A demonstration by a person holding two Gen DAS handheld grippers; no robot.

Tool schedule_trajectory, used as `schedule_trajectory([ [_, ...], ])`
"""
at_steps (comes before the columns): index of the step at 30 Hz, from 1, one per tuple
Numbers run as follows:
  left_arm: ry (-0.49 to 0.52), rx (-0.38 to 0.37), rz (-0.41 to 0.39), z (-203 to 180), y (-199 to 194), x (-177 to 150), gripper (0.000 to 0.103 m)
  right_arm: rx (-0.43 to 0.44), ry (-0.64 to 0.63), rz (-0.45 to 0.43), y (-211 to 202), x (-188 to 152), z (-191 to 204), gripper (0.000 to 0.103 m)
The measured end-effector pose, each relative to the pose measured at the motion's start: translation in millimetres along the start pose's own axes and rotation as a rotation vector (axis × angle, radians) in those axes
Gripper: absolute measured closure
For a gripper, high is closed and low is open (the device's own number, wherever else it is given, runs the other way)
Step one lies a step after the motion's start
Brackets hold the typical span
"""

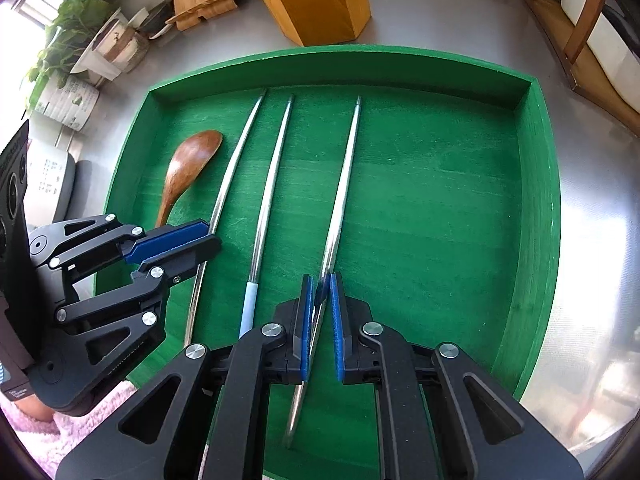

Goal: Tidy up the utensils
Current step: 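Grasp a metal chopstick with the left tool while the right tool grasps another, then lift both metal chopsticks, drop them into the orange holder and open both tools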

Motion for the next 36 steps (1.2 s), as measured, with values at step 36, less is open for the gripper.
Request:
schedule_trajectory([
  [36,-0.183,-0.147,0.029,32,-47,4,0.099,0.000,-0.011,-0.013,-48,9,-3,0.098],
])
Point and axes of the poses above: each gripper's, at about its wrist camera, not at the fingertips, and y roughly the way its jaws point, z to its left, x to its top, the point moved 3 cm from there along y, roughly the way its jaws point, and after that the axes turned 7 degrees about -x, right-handed, at the moved point
